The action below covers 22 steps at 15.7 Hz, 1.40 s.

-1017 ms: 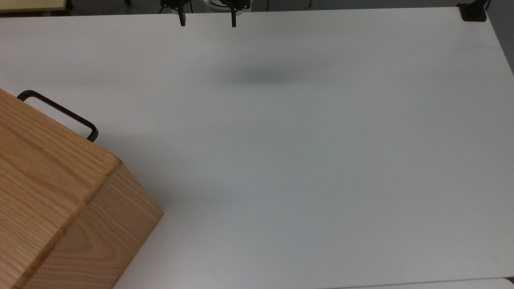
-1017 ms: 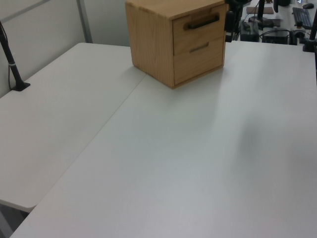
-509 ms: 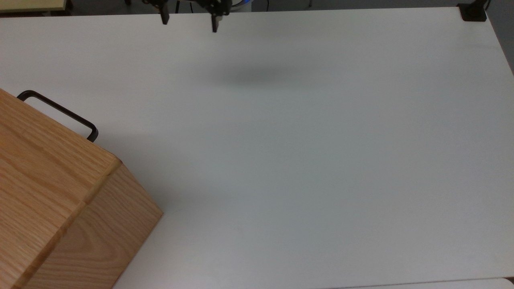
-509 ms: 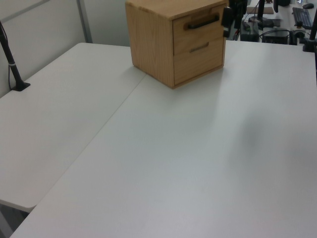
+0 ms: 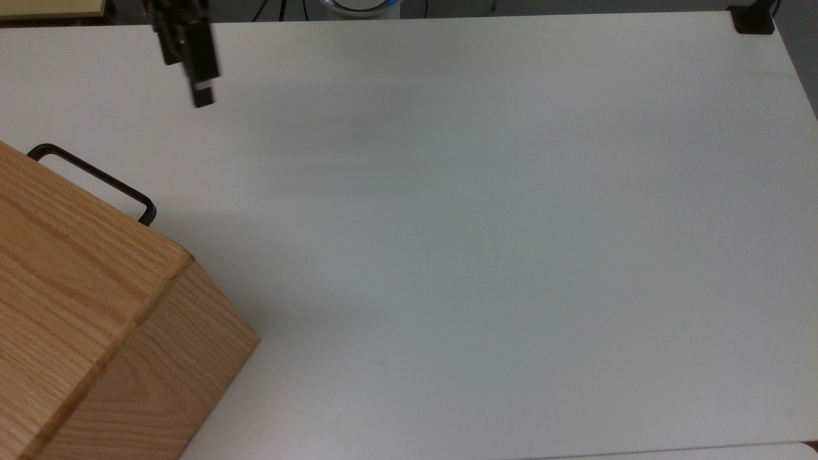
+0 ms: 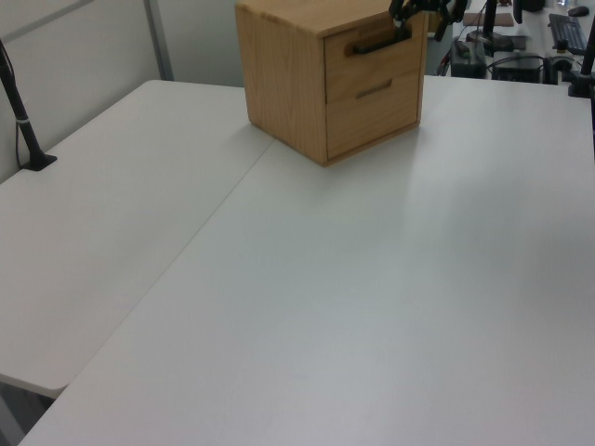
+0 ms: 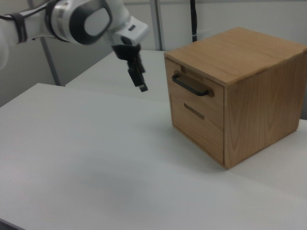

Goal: Open the drawer by sliding it
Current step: 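Move the gripper toward the black handle of the upper drawer, then lower the gripper onto the black handle and close on it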

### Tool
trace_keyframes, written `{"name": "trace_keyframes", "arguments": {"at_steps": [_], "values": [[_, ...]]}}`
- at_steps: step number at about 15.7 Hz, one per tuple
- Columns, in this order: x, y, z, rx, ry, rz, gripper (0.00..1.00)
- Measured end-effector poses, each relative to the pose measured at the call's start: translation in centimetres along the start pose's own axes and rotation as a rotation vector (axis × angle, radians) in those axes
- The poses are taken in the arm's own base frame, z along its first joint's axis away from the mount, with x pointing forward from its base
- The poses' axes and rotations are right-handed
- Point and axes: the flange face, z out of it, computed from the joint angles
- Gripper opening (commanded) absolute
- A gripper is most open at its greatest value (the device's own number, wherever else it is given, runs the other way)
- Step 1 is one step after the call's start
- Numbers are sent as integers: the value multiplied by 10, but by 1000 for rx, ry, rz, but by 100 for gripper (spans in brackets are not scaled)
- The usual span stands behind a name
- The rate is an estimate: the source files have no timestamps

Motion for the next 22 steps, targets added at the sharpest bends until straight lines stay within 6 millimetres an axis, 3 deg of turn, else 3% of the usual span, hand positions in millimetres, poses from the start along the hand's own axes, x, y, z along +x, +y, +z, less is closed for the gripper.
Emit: {"name": "trace_keyframes", "arguments": {"at_steps": [2, 3, 7, 12, 22], "values": [[15, 9, 5, 27, 3, 104, 35], [21, 13, 7, 41, -1, 147, 33], [46, 28, 19, 111, -15, 287, 33], [90, 65, 19, 223, 5, 492, 33], [107, 67, 55, 275, 22, 660, 33]]}}
